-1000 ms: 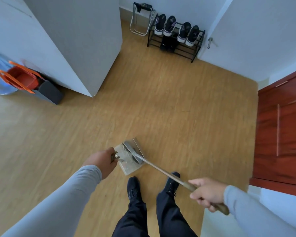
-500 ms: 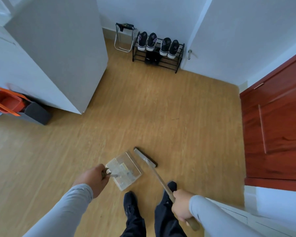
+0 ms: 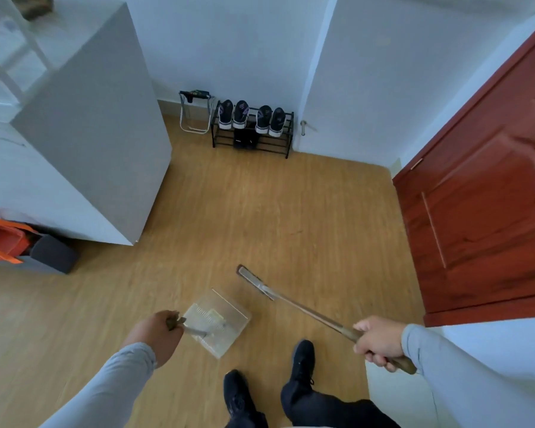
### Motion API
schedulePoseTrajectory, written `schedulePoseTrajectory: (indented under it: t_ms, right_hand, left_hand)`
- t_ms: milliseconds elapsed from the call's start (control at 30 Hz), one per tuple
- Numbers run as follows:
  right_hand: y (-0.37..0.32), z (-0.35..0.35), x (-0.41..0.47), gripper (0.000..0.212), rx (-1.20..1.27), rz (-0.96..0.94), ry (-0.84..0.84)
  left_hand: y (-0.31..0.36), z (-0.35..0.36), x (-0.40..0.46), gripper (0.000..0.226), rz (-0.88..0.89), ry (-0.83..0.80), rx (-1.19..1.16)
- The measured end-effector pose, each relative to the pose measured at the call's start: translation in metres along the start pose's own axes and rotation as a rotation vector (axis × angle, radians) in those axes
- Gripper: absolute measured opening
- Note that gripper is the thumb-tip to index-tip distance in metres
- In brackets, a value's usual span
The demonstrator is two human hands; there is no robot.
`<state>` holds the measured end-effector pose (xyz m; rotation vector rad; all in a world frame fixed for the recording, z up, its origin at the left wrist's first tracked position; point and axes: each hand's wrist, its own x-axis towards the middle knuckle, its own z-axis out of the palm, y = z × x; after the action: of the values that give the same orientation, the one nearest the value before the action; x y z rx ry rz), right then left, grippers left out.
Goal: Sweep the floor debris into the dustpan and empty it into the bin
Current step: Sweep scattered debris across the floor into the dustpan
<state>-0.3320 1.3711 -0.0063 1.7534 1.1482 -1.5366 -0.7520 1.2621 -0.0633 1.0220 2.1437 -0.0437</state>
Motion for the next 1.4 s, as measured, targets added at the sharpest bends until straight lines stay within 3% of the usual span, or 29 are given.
schedulePoseTrajectory:
  t_ms: [100, 233, 333, 633, 800, 1133, 1300, 1400]
  right_hand:
    - [0.013, -0.006, -0.002, 0.013, 0.057, 0.015, 0.098]
    - [0.021, -0.021, 0.000, 0.015, 0.145, 0.035, 0.195]
    - [0.026, -0.035, -0.002, 0.004, 0.276, 0.054, 0.234]
    - [0.118, -0.057, 0.013, 0.023, 0.639, 0.171, 0.272]
    - [0.167, -0.087, 0.026, 0.015, 0.771, 0.238, 0.329]
    - [0.219, -0.167, 0.106, 0.009, 0.641, 0.354, 0.408]
    - [0.207, -0.126, 0.124, 0.012, 0.564, 0.407, 0.241]
    - [0.189, -0.093, 0.109, 0.032, 0.332, 0.304, 0.185]
  left_hand:
    - [0.001, -0.010, -0.006, 0.037, -0.018, 0.042, -0.071]
    - [0.015, -0.021, -0.006, 0.021, -0.055, 0.025, -0.220]
    - [0.034, -0.023, -0.006, 0.017, -0.056, -0.047, -0.319]
    - [0.065, 0.010, -0.005, 0.018, -0.059, 0.040, -0.232]
    - [0.120, 0.026, -0.045, 0.005, 0.033, 0.075, -0.146]
    - [0.199, 0.098, 0.008, 0.008, 0.184, -0.123, 0.157]
    - [0.233, 0.137, 0.036, 0.010, 0.204, -0.243, 0.389]
    - [0.235, 0.144, 0.042, 0.010, 0.206, -0.208, 0.410]
